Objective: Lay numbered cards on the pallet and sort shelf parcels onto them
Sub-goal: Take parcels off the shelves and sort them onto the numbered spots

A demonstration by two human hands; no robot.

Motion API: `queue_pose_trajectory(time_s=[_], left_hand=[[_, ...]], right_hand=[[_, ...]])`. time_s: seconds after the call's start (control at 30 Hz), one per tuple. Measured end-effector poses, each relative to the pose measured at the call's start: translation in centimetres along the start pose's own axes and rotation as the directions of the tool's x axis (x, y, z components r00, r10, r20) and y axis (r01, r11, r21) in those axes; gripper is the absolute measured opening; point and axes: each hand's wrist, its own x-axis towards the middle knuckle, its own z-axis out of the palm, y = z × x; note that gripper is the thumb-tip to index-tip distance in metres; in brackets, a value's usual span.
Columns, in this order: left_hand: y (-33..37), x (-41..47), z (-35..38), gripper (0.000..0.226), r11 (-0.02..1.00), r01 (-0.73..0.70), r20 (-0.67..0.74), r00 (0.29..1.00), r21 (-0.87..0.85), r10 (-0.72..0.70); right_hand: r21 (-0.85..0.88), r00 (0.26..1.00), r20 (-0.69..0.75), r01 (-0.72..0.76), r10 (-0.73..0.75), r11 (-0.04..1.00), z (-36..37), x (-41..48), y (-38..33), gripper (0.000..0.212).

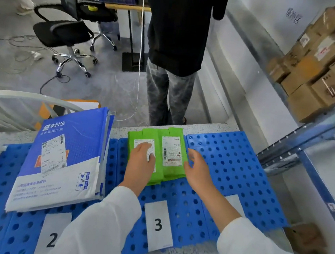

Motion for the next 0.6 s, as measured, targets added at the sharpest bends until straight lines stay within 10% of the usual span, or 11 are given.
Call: queue_pose_trajectory(time_s=[0.33,0.6], left_hand=[[12.9,-7.3,8.2,0.044,0.725,-0.665,0.465,0.706,0.177,0.534],[17.8,-16.6,13.9,0.054,0.515,-0.83,0.635,0.518,0.212,0.573]], right_hand=[[-0.222,0.981,-0.188,0.004,-0.047,0.975,-13.2,-10.4,7.4,0.056],[-0.176,0.954,-0.28,-0.159,0.105,0.971,-17.6,-20.9,15.9,0.062]])
